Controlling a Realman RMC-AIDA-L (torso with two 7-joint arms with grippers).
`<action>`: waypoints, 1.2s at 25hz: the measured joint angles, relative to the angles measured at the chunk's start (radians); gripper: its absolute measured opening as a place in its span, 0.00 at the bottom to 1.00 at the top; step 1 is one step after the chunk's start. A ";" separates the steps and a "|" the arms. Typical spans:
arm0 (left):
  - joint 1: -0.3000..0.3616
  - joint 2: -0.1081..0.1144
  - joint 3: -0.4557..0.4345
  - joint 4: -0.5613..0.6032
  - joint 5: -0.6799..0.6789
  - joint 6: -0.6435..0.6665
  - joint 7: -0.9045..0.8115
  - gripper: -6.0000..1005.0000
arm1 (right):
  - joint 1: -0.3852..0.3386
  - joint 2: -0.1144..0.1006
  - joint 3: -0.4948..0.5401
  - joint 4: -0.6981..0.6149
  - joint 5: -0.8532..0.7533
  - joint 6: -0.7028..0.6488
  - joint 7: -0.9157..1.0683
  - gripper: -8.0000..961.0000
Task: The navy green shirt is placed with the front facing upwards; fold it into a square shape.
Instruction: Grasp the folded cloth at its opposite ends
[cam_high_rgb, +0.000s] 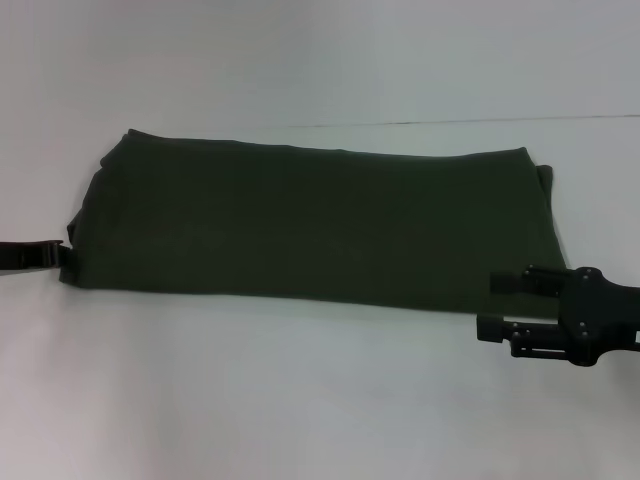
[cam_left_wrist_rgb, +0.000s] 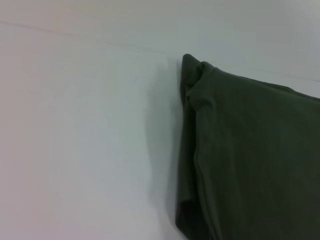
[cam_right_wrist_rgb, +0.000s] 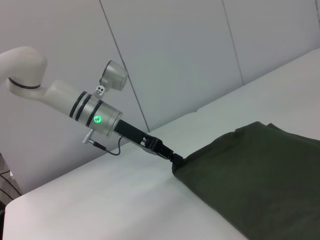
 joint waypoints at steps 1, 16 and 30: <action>0.000 0.000 0.002 0.000 0.000 -0.002 0.000 0.24 | 0.000 0.000 0.001 0.000 0.000 0.000 0.000 0.84; -0.001 0.000 -0.004 0.010 -0.011 0.009 0.016 0.03 | -0.044 -0.032 0.073 0.000 0.000 0.222 0.164 0.84; -0.011 -0.003 -0.004 0.006 -0.014 0.003 0.026 0.03 | -0.027 -0.035 0.064 0.070 -0.120 0.503 0.324 0.84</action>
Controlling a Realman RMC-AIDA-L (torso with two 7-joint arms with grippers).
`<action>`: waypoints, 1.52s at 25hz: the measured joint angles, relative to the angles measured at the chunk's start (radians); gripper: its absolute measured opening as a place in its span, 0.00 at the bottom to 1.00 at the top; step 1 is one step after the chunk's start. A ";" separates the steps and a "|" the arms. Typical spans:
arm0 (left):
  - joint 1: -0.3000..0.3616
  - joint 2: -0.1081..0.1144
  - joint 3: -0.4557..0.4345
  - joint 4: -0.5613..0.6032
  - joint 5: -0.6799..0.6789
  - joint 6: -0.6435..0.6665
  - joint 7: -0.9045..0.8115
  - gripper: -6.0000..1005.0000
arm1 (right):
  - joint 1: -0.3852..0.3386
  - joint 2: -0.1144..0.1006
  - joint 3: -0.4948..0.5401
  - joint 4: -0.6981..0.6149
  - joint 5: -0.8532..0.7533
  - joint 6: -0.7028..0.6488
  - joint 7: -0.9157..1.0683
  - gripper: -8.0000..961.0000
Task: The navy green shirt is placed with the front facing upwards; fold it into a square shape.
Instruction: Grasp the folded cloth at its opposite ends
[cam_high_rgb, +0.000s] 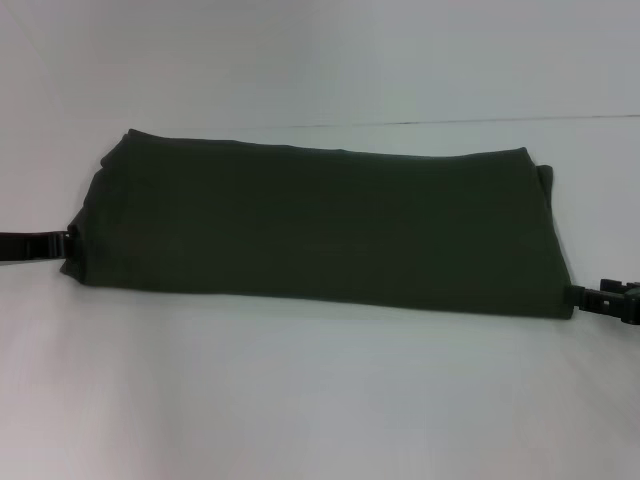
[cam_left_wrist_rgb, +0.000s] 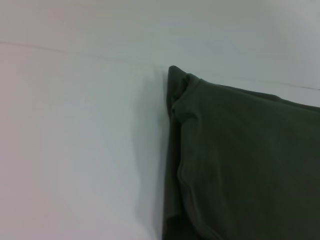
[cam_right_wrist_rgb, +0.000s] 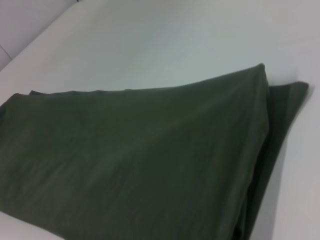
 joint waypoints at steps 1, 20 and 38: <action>0.000 0.000 0.000 0.000 0.000 -0.001 0.000 0.03 | 0.004 -0.001 0.000 0.005 -0.007 0.002 0.009 0.84; -0.006 -0.002 0.000 0.002 0.000 -0.009 0.002 0.03 | 0.054 -0.013 -0.035 0.010 -0.073 0.021 0.122 0.84; -0.008 -0.003 0.000 0.000 0.000 -0.030 0.011 0.03 | 0.088 -0.015 -0.066 0.047 -0.111 0.024 0.152 0.70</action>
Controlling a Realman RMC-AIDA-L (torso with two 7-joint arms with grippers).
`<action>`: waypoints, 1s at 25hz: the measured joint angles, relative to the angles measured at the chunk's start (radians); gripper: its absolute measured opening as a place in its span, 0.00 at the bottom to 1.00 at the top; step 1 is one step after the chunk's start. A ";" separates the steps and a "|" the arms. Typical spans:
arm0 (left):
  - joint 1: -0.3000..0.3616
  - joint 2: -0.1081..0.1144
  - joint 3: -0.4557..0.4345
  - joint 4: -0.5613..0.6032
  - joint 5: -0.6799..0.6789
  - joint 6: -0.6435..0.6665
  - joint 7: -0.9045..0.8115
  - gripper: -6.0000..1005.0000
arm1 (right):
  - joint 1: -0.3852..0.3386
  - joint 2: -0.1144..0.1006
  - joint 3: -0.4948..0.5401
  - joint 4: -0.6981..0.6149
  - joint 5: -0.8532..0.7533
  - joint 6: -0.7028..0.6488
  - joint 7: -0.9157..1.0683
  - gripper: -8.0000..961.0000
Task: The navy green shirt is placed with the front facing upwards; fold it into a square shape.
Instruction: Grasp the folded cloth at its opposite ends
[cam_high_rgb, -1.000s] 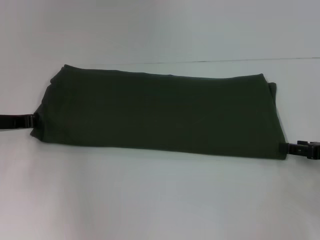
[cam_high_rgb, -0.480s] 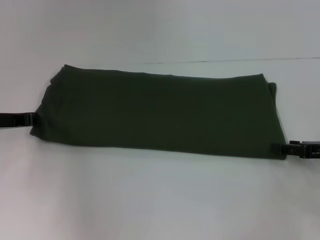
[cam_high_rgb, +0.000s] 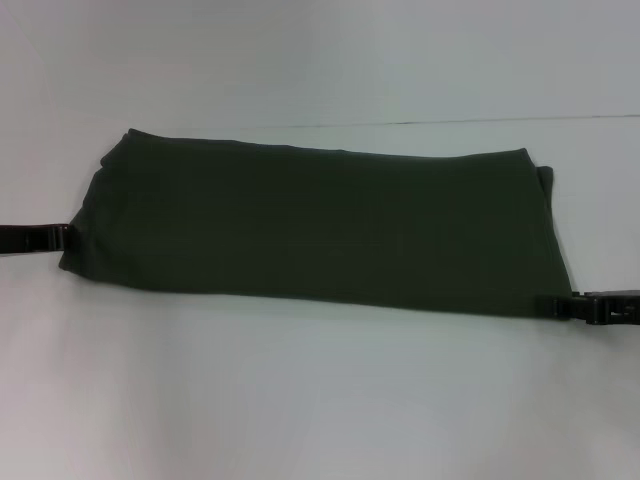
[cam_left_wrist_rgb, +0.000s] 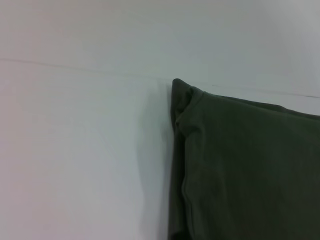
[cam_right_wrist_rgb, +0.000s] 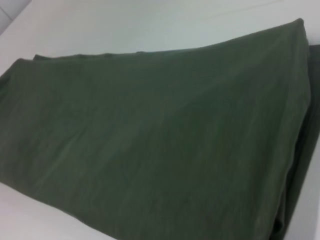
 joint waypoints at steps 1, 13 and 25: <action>0.000 0.000 0.000 -0.001 0.000 0.000 0.000 0.03 | 0.002 0.001 0.000 0.000 -0.005 0.000 0.000 0.68; -0.001 0.000 0.001 0.000 -0.001 0.007 0.011 0.03 | 0.006 0.006 0.000 -0.012 -0.015 0.007 -0.001 0.31; -0.002 0.000 0.002 0.002 -0.026 0.034 0.041 0.03 | -0.002 0.012 0.007 -0.062 -0.008 -0.001 -0.004 0.03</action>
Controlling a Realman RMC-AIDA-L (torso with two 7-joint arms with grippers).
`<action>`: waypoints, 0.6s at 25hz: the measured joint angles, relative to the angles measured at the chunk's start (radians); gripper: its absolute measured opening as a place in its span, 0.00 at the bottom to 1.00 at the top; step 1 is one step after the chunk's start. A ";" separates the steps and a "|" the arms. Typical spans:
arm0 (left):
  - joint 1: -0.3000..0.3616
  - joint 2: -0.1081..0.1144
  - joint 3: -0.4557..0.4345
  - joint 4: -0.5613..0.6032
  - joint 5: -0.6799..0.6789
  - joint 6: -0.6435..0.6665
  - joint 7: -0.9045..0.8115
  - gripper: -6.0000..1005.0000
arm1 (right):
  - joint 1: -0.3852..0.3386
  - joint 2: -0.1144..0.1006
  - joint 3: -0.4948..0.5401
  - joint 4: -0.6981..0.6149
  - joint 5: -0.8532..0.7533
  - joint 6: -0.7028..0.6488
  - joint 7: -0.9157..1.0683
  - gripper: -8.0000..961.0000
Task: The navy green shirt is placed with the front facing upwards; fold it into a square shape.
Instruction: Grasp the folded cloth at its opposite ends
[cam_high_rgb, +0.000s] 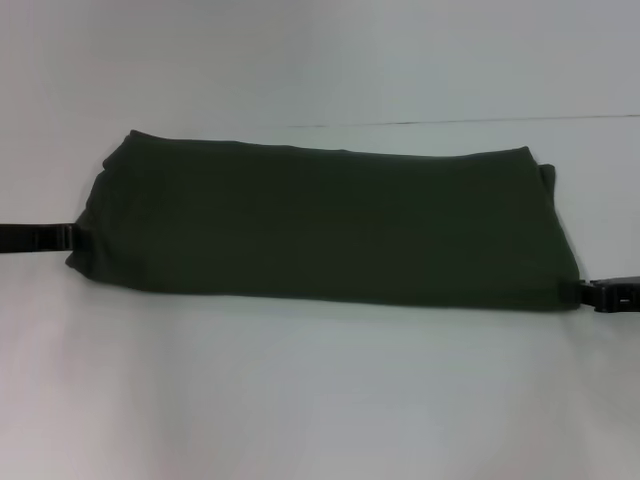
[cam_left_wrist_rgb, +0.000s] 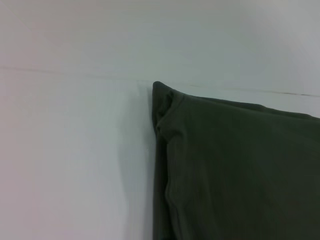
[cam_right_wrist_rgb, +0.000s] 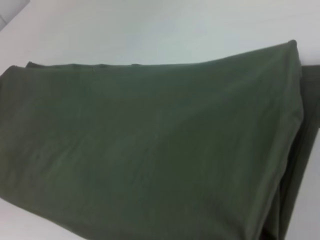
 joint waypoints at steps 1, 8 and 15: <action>0.001 0.000 -0.001 0.001 0.000 0.003 0.000 0.03 | -0.002 0.000 0.001 -0.004 0.000 -0.002 0.000 0.03; 0.034 -0.002 -0.002 0.038 0.000 0.103 0.002 0.03 | -0.037 0.007 0.004 -0.059 0.004 -0.059 -0.009 0.03; 0.077 -0.009 -0.085 0.095 -0.009 0.265 0.055 0.03 | -0.120 0.012 0.007 -0.122 0.102 -0.146 -0.060 0.03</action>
